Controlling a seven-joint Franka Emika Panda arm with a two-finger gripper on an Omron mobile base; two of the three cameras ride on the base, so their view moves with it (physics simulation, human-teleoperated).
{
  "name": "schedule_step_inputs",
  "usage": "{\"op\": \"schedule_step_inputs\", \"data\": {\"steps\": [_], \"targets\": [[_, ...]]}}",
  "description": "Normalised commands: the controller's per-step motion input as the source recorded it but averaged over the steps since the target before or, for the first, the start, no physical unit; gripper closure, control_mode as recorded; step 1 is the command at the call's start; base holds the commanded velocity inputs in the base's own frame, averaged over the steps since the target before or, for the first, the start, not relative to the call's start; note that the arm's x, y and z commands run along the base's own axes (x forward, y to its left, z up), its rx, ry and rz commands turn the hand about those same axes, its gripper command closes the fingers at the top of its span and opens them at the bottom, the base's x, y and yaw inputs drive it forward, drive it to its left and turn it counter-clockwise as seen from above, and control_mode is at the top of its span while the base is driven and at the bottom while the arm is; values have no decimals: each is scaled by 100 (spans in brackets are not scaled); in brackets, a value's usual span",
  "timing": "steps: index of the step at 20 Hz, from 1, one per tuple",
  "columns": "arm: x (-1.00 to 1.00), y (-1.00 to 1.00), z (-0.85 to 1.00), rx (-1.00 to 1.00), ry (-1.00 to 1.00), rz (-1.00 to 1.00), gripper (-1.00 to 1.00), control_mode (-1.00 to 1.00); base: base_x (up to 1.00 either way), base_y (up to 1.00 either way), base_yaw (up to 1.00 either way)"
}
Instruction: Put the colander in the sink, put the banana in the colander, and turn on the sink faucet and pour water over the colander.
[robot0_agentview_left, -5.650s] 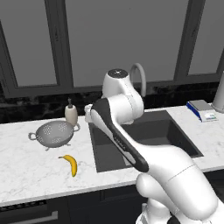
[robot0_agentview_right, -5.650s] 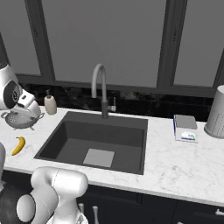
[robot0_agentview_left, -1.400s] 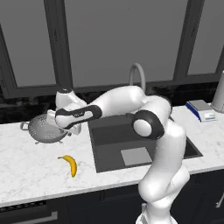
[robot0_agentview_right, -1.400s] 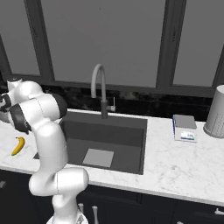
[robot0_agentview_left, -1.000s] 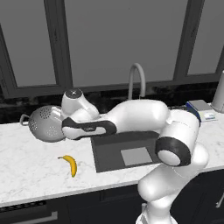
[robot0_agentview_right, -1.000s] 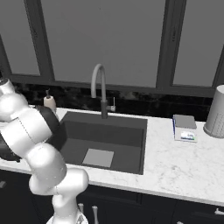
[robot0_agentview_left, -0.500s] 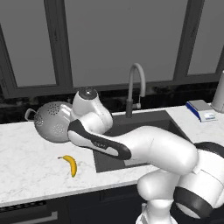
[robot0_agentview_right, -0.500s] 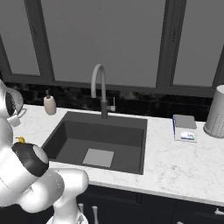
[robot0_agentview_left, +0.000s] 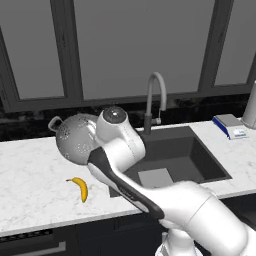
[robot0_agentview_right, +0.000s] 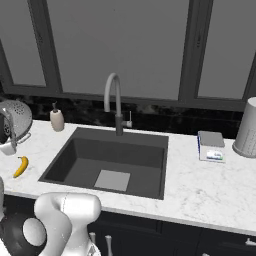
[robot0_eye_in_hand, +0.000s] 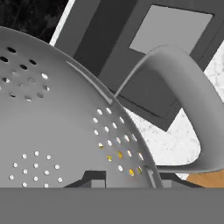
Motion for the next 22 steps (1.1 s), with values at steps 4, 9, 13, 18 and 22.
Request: {"op": "schedule_step_inputs", "data": {"steps": [4, 9, 13, 18, 22], "targets": [[-12, -43, 0, 0, 26, -74, 100, -100, 0, 0, 0], [-1, -51, 0, 0, 35, -73, 100, -100, 0, 0, 0], [0, -52, 0, 0, 40, -61, 100, -100, 0, 0, 0], [1, -41, -20, 0, 6, -37, 100, -100, 0, 0, 0], [13, -26, -40, -3, -2, -24, 100, -100, 0, 0, 0]]}}
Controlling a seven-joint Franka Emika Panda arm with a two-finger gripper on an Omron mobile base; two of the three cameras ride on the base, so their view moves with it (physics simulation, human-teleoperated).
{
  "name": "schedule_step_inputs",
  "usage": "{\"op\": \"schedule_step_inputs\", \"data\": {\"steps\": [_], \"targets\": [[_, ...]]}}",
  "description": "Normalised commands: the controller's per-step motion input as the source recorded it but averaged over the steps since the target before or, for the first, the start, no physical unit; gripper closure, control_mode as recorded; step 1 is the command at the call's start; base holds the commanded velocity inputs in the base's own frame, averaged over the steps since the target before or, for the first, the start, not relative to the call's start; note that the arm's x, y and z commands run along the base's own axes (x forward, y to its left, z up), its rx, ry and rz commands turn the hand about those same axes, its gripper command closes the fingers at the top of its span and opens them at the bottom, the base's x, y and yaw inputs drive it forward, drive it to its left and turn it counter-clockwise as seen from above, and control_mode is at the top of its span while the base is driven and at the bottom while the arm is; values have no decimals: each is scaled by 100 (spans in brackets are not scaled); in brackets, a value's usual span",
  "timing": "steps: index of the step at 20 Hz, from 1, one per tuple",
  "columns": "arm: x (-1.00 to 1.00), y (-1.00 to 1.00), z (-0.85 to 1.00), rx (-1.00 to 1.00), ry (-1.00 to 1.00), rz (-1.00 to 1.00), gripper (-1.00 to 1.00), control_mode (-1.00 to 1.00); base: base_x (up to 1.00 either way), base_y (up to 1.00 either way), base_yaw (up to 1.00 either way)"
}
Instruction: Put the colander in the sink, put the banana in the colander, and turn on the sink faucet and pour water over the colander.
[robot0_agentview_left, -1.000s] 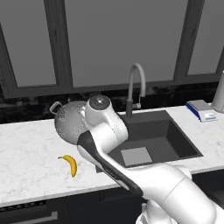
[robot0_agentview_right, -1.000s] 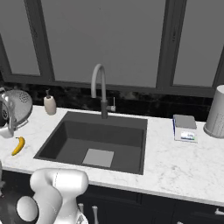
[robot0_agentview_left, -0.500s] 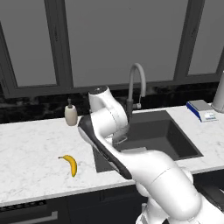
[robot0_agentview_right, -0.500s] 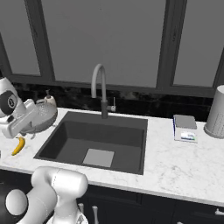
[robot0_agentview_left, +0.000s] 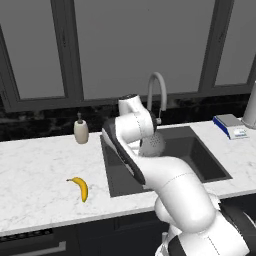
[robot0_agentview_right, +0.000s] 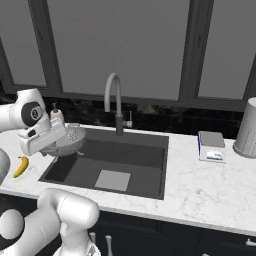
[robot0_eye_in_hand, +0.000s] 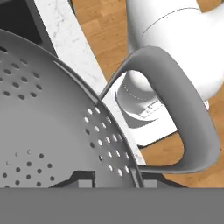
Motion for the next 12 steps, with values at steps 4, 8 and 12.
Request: {"op": "schedule_step_inputs", "data": {"steps": [4, 8, 12], "targets": [[19, -14, -39, -5, -7, -25, 100, -100, 0, 0, 0], [27, -14, -22, 0, 1, -26, 100, -100, 0, 0, 0], [28, 0, -4, 0, 12, -31, 100, -100, 0, 0, 0]]}}
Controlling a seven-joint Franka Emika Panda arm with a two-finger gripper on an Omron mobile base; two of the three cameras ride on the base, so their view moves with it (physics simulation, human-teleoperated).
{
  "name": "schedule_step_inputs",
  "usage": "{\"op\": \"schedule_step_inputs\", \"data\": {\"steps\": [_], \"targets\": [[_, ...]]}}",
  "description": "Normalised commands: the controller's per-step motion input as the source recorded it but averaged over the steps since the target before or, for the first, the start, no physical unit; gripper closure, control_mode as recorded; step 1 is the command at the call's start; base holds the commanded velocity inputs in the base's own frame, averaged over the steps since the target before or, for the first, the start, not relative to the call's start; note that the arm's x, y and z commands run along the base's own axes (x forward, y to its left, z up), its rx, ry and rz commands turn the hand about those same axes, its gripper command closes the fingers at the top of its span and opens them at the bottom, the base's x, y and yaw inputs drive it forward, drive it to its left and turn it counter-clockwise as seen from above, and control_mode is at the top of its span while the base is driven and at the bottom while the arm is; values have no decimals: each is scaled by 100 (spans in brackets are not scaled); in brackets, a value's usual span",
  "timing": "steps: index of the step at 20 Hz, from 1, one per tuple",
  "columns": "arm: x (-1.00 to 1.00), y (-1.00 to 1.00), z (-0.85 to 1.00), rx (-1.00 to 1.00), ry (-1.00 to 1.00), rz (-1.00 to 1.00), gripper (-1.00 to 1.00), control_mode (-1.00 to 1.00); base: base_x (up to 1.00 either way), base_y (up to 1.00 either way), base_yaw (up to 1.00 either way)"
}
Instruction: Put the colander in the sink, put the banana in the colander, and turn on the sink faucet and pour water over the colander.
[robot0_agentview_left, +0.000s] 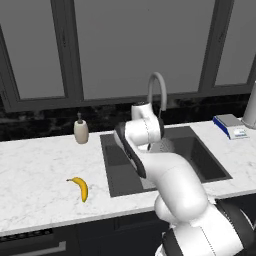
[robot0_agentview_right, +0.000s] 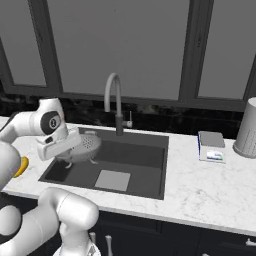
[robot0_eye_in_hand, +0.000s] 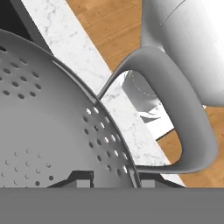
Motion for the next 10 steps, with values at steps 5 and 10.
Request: {"op": "schedule_step_inputs", "data": {"steps": [5, 10], "targets": [[25, 0, -6, 0, 10, -27, 100, -100, 0, 0, 0], [22, 0, -28, -6, 0, -25, 100, -100, 0, 0, 0]]}}
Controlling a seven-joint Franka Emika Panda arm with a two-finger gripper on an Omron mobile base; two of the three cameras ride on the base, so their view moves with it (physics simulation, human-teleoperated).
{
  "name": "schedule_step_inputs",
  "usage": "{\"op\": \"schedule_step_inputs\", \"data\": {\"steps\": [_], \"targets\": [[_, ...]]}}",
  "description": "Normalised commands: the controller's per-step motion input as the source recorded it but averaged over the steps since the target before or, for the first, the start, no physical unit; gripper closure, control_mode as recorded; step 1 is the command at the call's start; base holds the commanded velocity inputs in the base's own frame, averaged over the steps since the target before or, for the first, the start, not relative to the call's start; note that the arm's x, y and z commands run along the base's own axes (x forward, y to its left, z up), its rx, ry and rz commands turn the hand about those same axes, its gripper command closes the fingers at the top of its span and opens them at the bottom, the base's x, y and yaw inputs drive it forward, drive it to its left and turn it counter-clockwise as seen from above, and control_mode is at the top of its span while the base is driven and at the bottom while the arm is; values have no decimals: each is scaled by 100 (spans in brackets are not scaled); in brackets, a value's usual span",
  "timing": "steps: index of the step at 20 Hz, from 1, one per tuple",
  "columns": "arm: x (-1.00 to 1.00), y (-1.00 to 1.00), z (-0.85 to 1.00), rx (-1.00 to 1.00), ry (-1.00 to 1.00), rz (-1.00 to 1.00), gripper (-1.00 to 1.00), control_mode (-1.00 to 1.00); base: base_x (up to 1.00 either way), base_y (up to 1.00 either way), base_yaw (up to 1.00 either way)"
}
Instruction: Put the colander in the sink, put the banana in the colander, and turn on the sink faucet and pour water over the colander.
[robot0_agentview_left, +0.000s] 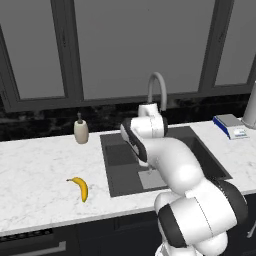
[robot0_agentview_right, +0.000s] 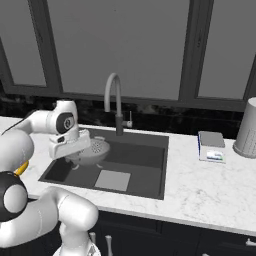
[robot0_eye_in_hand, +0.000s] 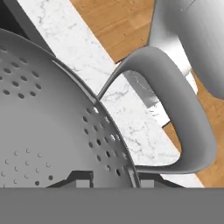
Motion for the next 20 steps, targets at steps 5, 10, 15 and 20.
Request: {"op": "schedule_step_inputs", "data": {"steps": [5, 10, 15, 20], "targets": [[27, 0, -26, -5, 0, -26, 100, -100, 0, 0, 0], [16, 1, -37, -6, 0, -28, 100, -100, 0, 0, 0], [22, 14, -21, -5, 0, -37, 100, -100, 0, 0, 0], [20, 24, -24, -11, 0, -37, 100, -100, 0, 0, 0]]}}
